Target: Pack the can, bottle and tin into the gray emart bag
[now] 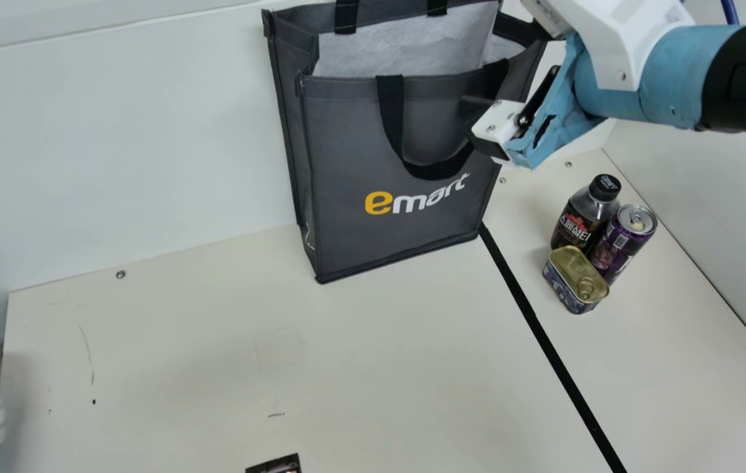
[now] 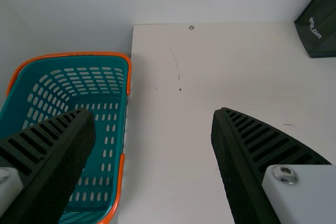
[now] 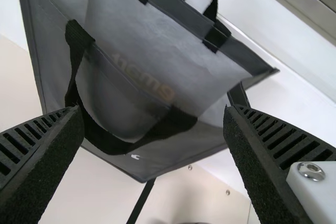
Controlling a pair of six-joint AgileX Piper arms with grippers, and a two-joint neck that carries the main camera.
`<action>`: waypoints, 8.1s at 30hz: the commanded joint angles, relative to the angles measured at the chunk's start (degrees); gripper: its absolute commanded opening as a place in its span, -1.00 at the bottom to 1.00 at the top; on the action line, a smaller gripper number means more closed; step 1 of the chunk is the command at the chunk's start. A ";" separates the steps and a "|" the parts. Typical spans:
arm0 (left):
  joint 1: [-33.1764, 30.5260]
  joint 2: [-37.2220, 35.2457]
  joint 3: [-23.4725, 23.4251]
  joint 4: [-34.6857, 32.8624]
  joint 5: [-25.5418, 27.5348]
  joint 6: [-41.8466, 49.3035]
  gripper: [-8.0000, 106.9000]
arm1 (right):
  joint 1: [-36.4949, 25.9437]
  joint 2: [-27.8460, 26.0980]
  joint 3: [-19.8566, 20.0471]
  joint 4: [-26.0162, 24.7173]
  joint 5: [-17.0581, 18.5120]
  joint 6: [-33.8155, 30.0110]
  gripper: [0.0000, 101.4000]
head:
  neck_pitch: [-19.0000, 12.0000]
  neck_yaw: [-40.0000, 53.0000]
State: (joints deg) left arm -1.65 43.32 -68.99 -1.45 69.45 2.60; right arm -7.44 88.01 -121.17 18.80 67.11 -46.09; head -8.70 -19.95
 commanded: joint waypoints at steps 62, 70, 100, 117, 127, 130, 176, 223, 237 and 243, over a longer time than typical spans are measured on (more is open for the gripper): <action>0.00 0.00 0.00 0.00 0.00 0.00 0.71 | 5.50 21.39 -13.39 3.49 2.79 -17.84 -1.00 | -1.30 -0.05; 0.00 0.00 0.00 0.00 0.00 0.00 0.71 | 6.44 19.79 -12.74 2.97 2.79 -17.03 -1.00 | -1.30 -0.05; 0.00 0.00 0.00 0.00 0.00 0.00 0.71 | 17.00 4.98 -4.24 -6.08 2.79 -9.20 -1.00 | -1.30 -0.05; 0.00 0.00 0.00 0.00 0.00 0.00 0.71 | 23.68 -3.38 3.44 -10.77 2.79 -5.99 -1.00 | -1.30 -0.05; 0.00 0.00 0.00 0.00 0.00 0.00 0.71 | 27.50 -7.72 9.02 -13.36 2.79 -3.56 -1.00 | -1.30 -0.05; 0.00 0.00 0.00 0.00 0.00 0.00 0.71 | 28.58 -8.78 10.67 -14.14 2.79 -2.82 -1.00 | -1.30 -0.05; 0.00 0.00 0.00 0.00 0.00 0.00 0.71 | 40.96 -15.70 28.54 -16.63 0.64 7.96 -0.87 | -1.30 -0.05; 0.00 0.00 0.00 0.00 0.00 0.00 0.71 | 42.02 -17.64 19.84 -7.75 2.79 13.20 0.79 | -1.30 -0.05; 0.00 0.00 0.00 0.00 0.00 0.00 0.71 | 34.67 -18.92 15.94 -1.69 2.79 12.39 0.79 | -1.30 -0.05; 0.00 0.00 0.00 0.00 0.00 0.00 0.71 | 30.68 -18.97 13.80 0.47 2.79 12.40 0.79 | -1.30 -0.05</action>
State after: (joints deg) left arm -1.65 43.32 -68.99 -1.45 69.45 2.60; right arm 24.07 69.04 -107.12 19.04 69.93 -33.76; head -8.70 -19.86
